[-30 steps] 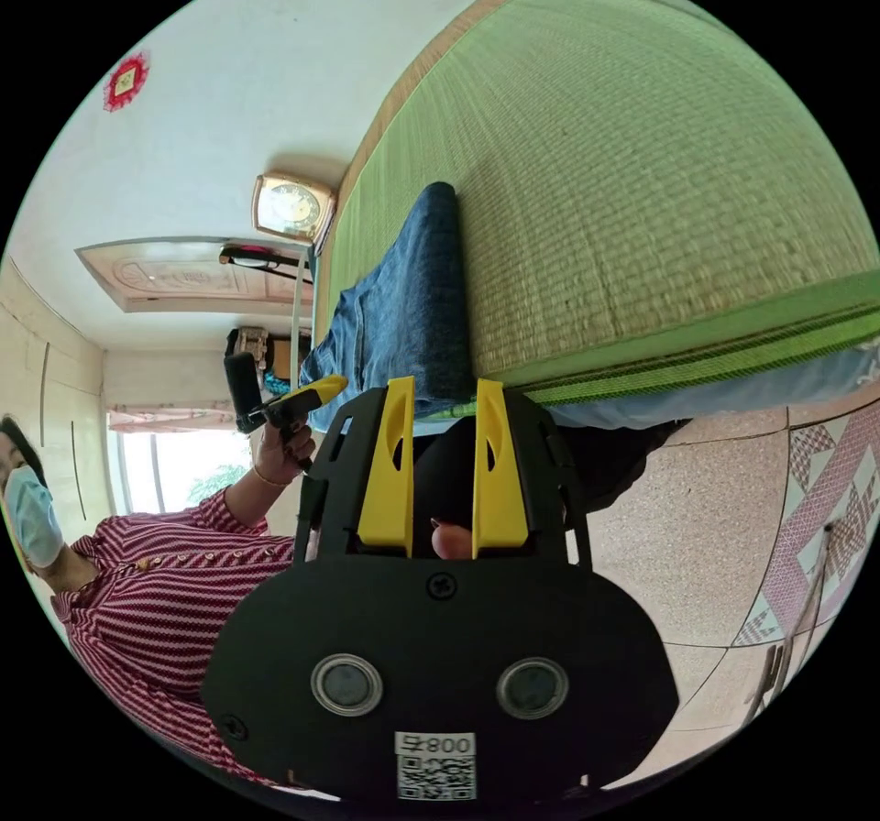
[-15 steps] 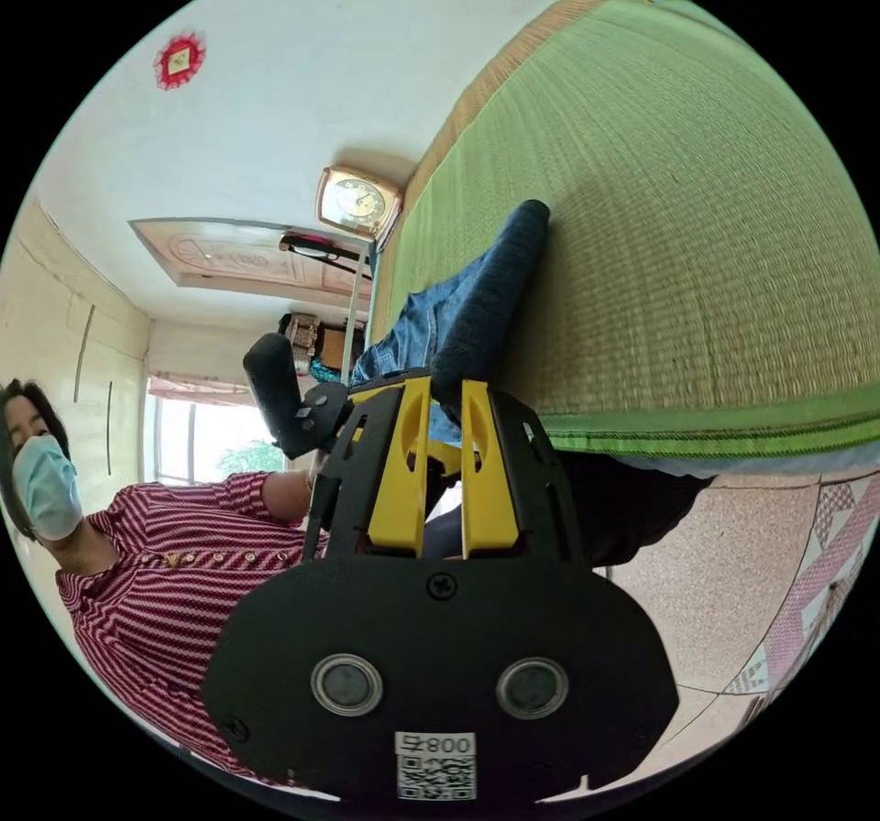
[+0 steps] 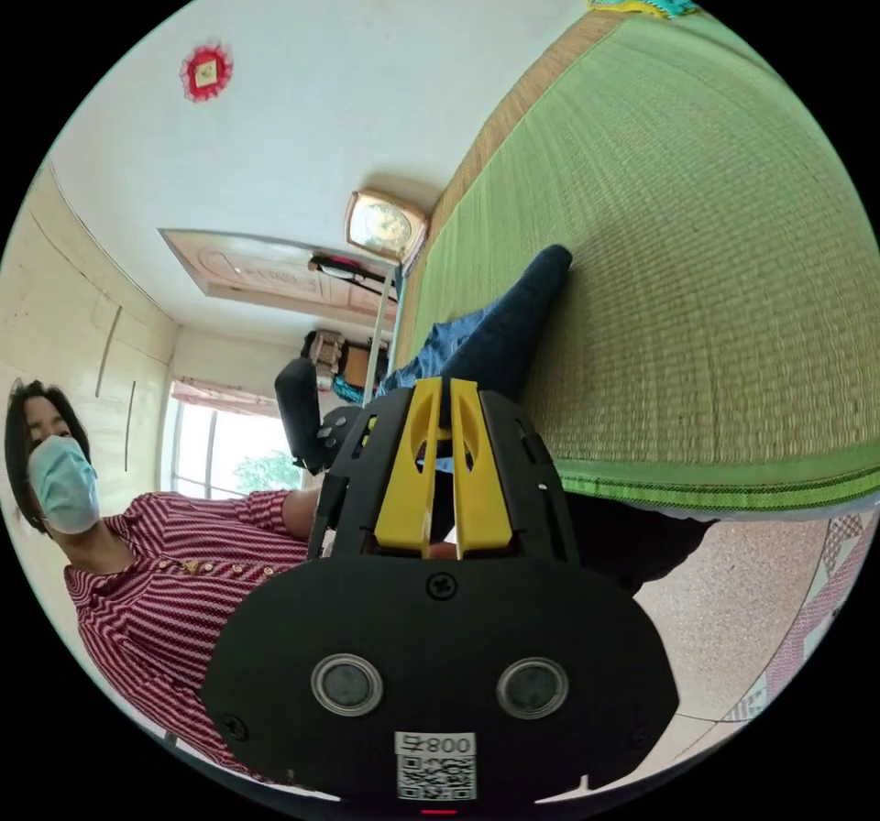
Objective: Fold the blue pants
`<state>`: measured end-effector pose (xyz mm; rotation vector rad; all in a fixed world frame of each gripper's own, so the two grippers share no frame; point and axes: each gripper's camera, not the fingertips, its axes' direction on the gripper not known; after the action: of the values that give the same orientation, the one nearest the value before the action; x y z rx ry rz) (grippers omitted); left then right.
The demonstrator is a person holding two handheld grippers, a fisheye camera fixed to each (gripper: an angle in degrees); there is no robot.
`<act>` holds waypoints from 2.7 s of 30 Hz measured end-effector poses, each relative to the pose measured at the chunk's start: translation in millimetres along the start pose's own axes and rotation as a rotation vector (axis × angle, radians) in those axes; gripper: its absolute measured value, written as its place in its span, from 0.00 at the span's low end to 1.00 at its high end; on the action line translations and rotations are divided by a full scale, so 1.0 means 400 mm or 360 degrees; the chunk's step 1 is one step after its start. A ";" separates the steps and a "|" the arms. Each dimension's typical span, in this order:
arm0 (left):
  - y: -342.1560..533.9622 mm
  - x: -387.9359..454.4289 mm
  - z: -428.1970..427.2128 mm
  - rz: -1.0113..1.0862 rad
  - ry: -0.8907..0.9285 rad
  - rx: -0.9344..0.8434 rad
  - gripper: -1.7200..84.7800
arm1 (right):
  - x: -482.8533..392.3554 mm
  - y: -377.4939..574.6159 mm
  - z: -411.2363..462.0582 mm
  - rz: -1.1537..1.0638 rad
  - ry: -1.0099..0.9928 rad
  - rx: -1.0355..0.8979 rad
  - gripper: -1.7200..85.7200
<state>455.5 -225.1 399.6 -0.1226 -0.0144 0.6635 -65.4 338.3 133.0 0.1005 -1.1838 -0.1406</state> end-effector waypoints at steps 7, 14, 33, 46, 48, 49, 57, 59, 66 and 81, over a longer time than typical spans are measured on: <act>0.017 0.017 0.016 -0.0031 0.0023 0.0047 0.07 | 0.148 -0.144 0.067 0.0217 0.0130 -0.0001 0.14; 0.047 0.027 0.030 -0.0009 0.0028 0.0061 0.07 | 0.260 -0.264 0.185 0.0378 0.0048 -0.0066 0.17; 0.138 0.001 0.023 0.0099 0.0134 0.0153 0.07 | 0.197 -0.385 0.057 0.0317 0.0200 0.0004 0.05; 0.300 -0.091 -0.024 0.0074 0.0275 0.0253 0.06 | 0.038 -0.427 -0.151 0.0277 0.0262 0.0191 0.05; 0.345 -0.128 -0.047 0.0019 0.0327 0.0296 0.06 | -0.001 -0.445 -0.165 0.0253 0.0251 0.0205 0.05; 0.357 -0.139 -0.053 0.0006 0.0341 0.0308 0.06 | -0.031 -0.460 -0.173 0.0230 0.0245 0.0210 0.05; 0.556 -0.293 -0.162 -0.0112 0.0459 0.0514 0.06 | -0.266 -0.558 -0.197 0.0092 0.0177 0.0234 0.05; 0.608 -0.333 -0.187 -0.0140 0.0486 0.0565 0.06 | -0.347 -0.589 -0.188 0.0049 0.0136 0.0237 0.05; 0.836 -0.519 -0.273 -0.0334 0.0598 0.0754 0.05 | -0.572 -0.686 -0.087 -0.0065 0.0054 0.0193 0.05; 1.331 -0.906 -0.364 -0.0937 0.0854 0.1199 0.05 | -0.990 -0.937 0.299 -0.0191 0.0129 -0.0160 0.05</act>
<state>-149.0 -48.1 201.6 0.4222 0.6872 0.0016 -344.4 32.1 -241.5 0.0878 -1.0882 -0.2987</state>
